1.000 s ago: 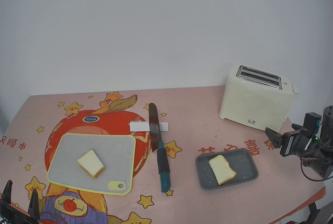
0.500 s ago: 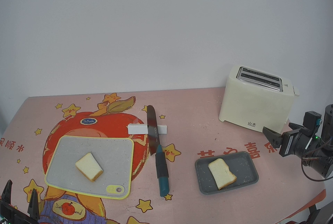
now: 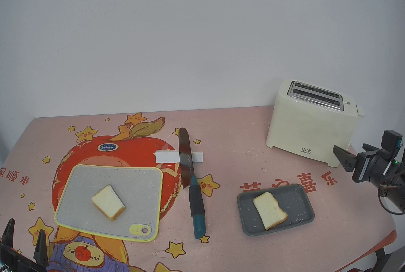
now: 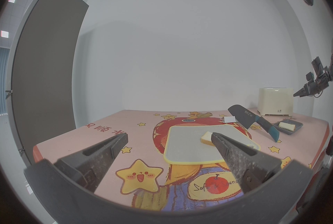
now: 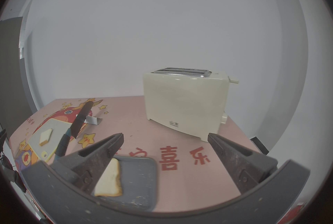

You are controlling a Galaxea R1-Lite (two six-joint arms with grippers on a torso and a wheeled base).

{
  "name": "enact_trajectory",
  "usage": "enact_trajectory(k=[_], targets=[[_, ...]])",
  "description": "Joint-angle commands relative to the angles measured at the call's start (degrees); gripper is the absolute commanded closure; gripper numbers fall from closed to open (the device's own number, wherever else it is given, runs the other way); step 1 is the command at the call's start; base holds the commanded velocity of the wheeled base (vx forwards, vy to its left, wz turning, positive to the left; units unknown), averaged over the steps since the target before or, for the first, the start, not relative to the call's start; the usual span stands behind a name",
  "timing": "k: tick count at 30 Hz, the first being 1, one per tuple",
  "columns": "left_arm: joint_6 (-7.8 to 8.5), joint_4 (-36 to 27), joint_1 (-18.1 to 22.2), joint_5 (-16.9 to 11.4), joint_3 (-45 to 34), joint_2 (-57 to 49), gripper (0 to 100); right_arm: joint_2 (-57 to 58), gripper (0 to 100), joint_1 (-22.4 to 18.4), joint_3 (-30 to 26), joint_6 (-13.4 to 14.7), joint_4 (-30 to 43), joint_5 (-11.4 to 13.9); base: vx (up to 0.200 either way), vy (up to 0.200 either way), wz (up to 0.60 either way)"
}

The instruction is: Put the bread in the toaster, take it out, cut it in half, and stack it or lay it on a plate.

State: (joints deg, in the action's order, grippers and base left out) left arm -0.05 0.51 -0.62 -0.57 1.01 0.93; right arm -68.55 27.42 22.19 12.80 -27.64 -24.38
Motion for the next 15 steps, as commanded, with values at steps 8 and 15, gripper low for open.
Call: enact_trajectory(k=[8,15], targets=[[-0.21,0.2,0.0,-0.2,-1.0,-0.9,0,12.5,0,-4.2,-6.8,-3.7,0.0,0.1,0.0,0.0,0.0],[0.05,-0.1,-0.1,-0.4,-1.0,-0.9,0,18.9,0,-8.4,-11.0,-6.6,0.2,0.2,0.0,0.0,0.0]])
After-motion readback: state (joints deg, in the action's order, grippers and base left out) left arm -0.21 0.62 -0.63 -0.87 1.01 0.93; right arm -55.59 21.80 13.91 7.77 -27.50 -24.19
